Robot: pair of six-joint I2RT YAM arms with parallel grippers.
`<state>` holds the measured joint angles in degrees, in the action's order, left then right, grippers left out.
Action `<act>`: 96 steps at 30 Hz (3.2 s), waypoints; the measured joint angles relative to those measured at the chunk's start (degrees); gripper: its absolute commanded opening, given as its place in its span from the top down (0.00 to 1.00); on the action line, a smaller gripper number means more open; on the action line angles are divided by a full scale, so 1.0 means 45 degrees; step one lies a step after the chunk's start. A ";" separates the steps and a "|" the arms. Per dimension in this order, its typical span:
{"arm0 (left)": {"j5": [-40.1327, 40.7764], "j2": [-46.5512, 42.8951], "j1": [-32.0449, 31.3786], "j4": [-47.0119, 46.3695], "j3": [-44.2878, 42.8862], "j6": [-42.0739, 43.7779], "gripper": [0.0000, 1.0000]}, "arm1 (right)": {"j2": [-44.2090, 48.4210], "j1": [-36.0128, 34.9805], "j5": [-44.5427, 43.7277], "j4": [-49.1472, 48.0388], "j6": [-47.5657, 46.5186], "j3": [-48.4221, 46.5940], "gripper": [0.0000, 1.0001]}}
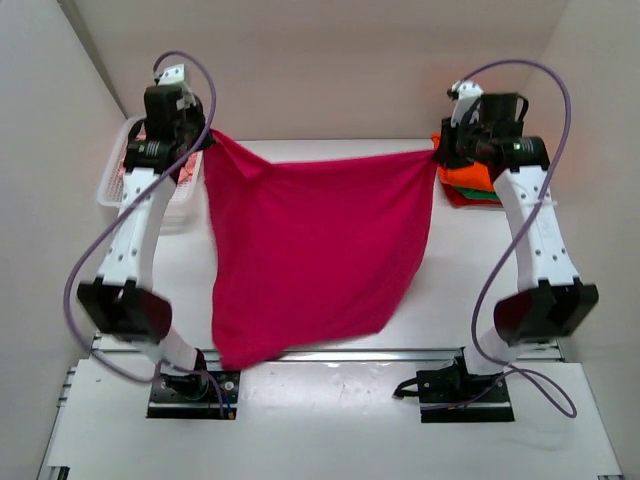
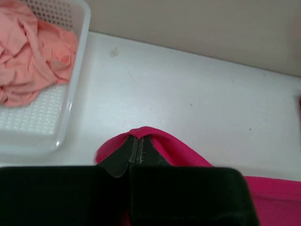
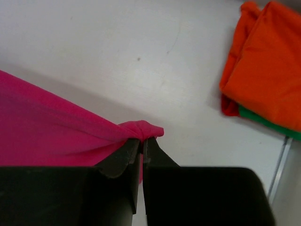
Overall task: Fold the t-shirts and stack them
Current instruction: Flatten out the tshirt, then fold the flattened tshirt in 1/3 of the way
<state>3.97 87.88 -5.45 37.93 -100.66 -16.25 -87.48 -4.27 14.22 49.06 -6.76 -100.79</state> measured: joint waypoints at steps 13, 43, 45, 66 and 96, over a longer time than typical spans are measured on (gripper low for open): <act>-0.1307 0.0631 0.0690 -0.0287 -0.5377 0.0151 0.99 | -0.2307 0.0733 0.0384 -0.2234 -0.0763 -0.4920 1.00; -0.3225 -1.2386 -0.3332 0.2540 1.4226 -0.1967 1.00 | 0.4561 0.0209 -0.0345 -0.0447 0.1807 1.1667 1.00; -0.3366 -1.2585 -0.3347 0.2851 1.4377 -0.1972 1.00 | 0.4663 0.0131 -0.0525 0.0034 0.1943 1.1783 1.00; -0.2977 -1.0234 -0.2191 0.0248 1.3925 -0.2074 1.00 | 0.4046 0.1807 -0.0117 0.0107 0.1880 1.2012 1.00; -0.2055 -0.6241 -0.1603 -0.2992 1.2760 -0.1146 1.00 | 0.1681 0.2244 -0.0155 -0.1394 0.1787 1.1604 1.00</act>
<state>-5.28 59.79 -12.67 24.47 -43.24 -21.41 -79.92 5.82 13.52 42.78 1.28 -48.58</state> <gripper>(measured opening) 0.023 0.010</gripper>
